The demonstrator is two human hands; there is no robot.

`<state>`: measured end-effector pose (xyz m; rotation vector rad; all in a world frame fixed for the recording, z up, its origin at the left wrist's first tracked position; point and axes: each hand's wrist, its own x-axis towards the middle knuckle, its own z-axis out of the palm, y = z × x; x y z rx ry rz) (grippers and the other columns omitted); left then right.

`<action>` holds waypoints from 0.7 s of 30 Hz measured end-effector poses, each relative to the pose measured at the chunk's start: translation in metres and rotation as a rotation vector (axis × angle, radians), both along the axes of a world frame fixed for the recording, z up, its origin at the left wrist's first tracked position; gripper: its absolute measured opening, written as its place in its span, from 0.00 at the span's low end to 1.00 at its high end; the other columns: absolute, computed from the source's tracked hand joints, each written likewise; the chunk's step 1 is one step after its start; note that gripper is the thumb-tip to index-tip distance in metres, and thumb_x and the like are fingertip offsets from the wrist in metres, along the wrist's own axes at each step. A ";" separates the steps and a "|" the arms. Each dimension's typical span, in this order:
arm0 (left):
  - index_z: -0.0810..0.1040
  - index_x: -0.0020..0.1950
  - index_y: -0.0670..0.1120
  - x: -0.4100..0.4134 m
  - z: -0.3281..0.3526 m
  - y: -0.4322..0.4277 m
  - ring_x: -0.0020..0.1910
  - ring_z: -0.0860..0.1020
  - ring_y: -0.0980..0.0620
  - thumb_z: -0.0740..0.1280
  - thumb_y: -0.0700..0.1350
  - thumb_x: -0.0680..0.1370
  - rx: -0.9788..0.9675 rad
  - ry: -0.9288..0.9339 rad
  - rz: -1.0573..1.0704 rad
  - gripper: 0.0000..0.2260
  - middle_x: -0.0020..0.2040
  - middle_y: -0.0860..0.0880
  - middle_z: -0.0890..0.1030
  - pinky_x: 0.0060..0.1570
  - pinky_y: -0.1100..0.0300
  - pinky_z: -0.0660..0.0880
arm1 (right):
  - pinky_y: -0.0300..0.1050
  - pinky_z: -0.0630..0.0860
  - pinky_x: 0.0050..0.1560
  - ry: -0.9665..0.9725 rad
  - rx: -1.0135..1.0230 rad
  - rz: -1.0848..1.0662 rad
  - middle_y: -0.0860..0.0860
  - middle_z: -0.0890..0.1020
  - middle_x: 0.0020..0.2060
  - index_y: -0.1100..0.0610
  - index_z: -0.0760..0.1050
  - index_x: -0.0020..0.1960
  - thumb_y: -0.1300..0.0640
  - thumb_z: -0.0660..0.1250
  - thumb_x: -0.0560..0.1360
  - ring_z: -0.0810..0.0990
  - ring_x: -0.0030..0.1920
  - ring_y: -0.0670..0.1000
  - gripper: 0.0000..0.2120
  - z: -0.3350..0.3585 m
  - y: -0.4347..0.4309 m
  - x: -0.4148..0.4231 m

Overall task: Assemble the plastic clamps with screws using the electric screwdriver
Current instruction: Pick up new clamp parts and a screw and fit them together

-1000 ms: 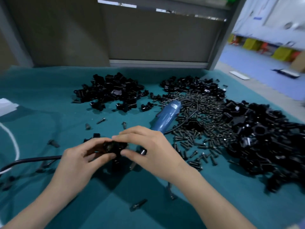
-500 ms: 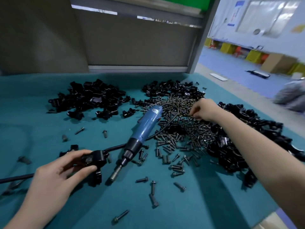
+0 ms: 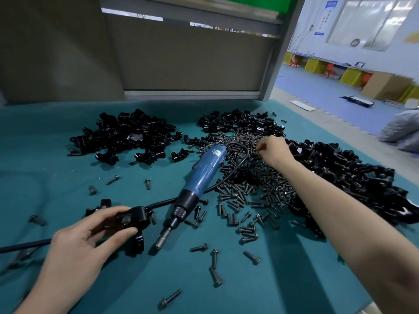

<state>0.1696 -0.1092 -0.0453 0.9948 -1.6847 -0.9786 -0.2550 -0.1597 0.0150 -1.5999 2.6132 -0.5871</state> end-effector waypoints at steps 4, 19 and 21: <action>0.83 0.48 0.63 0.000 0.001 0.000 0.44 0.83 0.61 0.75 0.48 0.62 -0.015 -0.019 0.003 0.17 0.47 0.59 0.85 0.49 0.74 0.74 | 0.46 0.75 0.57 -0.056 -0.111 -0.026 0.58 0.82 0.56 0.61 0.81 0.56 0.68 0.64 0.78 0.79 0.55 0.57 0.10 -0.011 -0.013 0.006; 0.83 0.44 0.65 -0.004 0.012 0.007 0.44 0.83 0.62 0.74 0.50 0.62 -0.018 0.004 -0.005 0.14 0.45 0.61 0.85 0.47 0.76 0.74 | 0.50 0.76 0.45 -0.037 -0.075 -0.122 0.58 0.80 0.52 0.56 0.76 0.46 0.66 0.63 0.78 0.78 0.47 0.59 0.07 -0.022 -0.041 0.018; 0.83 0.44 0.65 -0.004 0.013 0.007 0.44 0.83 0.62 0.74 0.51 0.62 -0.018 0.013 -0.010 0.14 0.44 0.60 0.85 0.47 0.76 0.74 | 0.52 0.77 0.47 -0.046 -0.097 -0.124 0.59 0.80 0.52 0.60 0.74 0.52 0.66 0.61 0.79 0.78 0.48 0.58 0.05 -0.014 -0.039 0.017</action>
